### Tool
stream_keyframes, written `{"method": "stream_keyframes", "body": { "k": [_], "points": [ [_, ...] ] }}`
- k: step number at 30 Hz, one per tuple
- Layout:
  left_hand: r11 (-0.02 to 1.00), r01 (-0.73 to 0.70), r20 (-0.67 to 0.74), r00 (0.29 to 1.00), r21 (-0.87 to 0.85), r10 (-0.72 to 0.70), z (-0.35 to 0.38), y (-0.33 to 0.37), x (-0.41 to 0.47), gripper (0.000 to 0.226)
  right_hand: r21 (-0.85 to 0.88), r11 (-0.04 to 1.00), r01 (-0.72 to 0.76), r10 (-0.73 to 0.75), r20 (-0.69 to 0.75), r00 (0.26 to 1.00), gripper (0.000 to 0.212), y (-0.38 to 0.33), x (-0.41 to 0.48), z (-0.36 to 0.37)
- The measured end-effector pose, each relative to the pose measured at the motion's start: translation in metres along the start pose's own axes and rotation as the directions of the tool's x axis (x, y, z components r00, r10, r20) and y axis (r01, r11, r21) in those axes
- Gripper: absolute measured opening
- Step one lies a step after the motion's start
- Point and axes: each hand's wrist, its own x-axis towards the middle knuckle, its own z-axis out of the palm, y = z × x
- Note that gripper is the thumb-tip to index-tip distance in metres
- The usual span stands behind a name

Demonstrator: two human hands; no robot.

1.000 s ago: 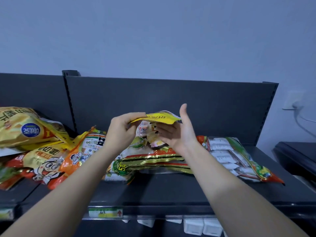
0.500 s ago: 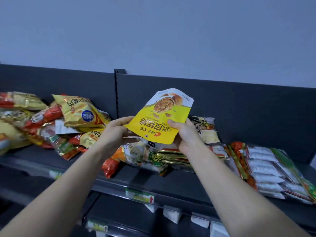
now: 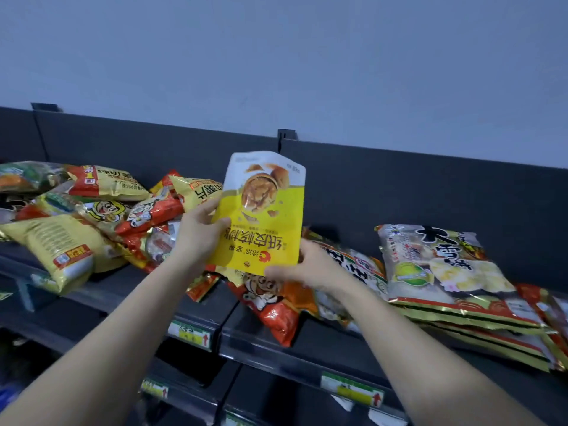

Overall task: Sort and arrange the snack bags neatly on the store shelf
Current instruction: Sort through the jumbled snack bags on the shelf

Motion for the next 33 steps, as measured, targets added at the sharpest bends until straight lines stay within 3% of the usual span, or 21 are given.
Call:
{"method": "stream_keyframes", "body": {
  "k": [1, 2, 4, 5, 6, 9, 13, 17, 20, 23, 27, 33],
  "points": [
    [0.999, -0.035, -0.020, 0.999, 0.003, 0.035, -0.011, -0.002, 0.008, 0.039, -0.232, 0.973, 0.010, 0.003, 0.057, 0.998, 0.062, 0.004, 0.008, 0.011],
    [0.998, -0.064, -0.034, 0.997, 0.006, 0.064, -0.021, -0.004, 0.016, 0.040, -0.495, 0.868, 0.021, 0.019, 0.075, 0.997, 0.073, 0.009, 0.018, 0.021],
    [0.995, -0.097, -0.046, 0.994, 0.035, 0.099, -0.038, -0.008, 0.028, 0.040, -0.880, 0.476, 0.005, 0.060, 0.039, 0.997, 0.093, 0.014, 0.031, 0.040],
    [0.993, -0.108, -0.050, 0.993, 0.047, 0.110, -0.045, -0.011, 0.033, 0.041, -0.954, 0.300, -0.008, 0.078, 0.016, 0.997, 0.098, 0.016, 0.035, 0.049],
    [0.991, -0.120, -0.049, 0.991, 0.055, 0.123, -0.052, -0.014, 0.037, 0.041, -0.982, 0.189, -0.025, 0.101, -0.006, 0.995, 0.098, 0.018, 0.037, 0.057],
    [0.990, -0.136, -0.034, 0.990, 0.028, 0.137, -0.063, -0.022, 0.043, 0.037, -0.990, 0.086, -0.110, 0.058, -0.106, 0.993, 0.075, 0.025, 0.038, 0.076],
    [0.993, -0.117, -0.058, 0.991, -0.002, 0.117, -0.073, -0.026, 0.044, 0.041, -0.946, 0.226, -0.234, -0.023, -0.245, 0.969, 0.036, 0.022, 0.041, 0.071],
    [0.994, -0.112, -0.090, 0.990, -0.016, 0.110, -0.078, -0.031, 0.049, 0.039, -0.781, 0.526, -0.338, -0.071, -0.436, 0.897, 0.035, 0.006, 0.043, 0.053],
    [0.992, -0.122, -0.116, 0.986, -0.023, 0.119, -0.074, -0.028, 0.050, 0.038, -0.561, 0.767, -0.311, -0.070, -0.556, 0.828, 0.030, -0.021, 0.046, 0.042],
    [0.993, -0.116, -0.153, 0.982, -0.029, 0.110, -0.071, -0.022, 0.051, 0.035, -0.282, 0.943, -0.175, -0.022, -0.580, 0.814, 0.016, -0.045, 0.052, 0.027],
    [0.992, -0.127, -0.235, 0.964, -0.007, 0.121, -0.077, -0.017, 0.054, 0.032, -0.141, 0.989, 0.050, -0.125, -0.591, 0.797, 0.012, -0.047, 0.055, 0.021],
    [0.992, -0.126, -0.338, 0.933, 0.018, 0.125, -0.086, -0.013, 0.051, 0.037, -0.214, 0.934, 0.285, -0.356, -0.584, 0.729, 0.025, -0.042, 0.066, 0.036]
  ]
}}
